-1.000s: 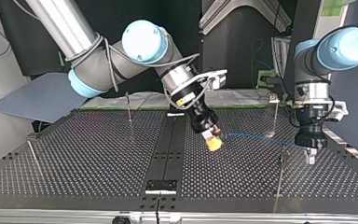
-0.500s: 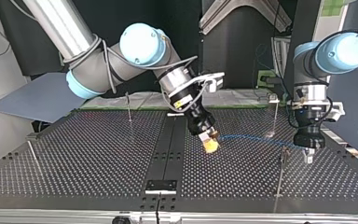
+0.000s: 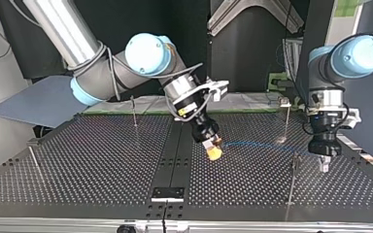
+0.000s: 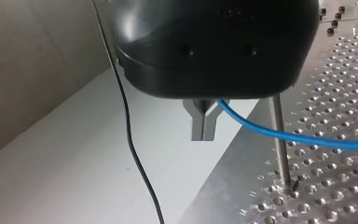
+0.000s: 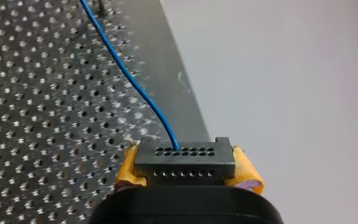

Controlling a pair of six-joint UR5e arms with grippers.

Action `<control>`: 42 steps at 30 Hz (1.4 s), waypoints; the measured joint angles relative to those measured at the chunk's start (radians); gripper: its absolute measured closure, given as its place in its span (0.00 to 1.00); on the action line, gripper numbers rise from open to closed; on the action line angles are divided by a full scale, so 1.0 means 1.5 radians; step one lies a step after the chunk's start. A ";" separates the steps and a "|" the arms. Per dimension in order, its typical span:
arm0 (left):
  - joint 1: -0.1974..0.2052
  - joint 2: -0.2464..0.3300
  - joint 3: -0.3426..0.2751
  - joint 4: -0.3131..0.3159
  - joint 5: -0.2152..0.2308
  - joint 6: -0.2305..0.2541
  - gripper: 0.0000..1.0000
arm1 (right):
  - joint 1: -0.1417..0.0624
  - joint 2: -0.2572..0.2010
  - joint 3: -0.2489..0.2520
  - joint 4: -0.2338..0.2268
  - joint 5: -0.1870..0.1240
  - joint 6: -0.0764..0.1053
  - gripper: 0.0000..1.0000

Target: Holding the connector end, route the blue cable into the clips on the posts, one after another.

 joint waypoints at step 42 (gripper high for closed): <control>-0.018 -0.075 0.044 0.030 0.023 -0.052 1.00 | -0.020 0.011 -0.001 -0.010 0.016 -0.001 1.00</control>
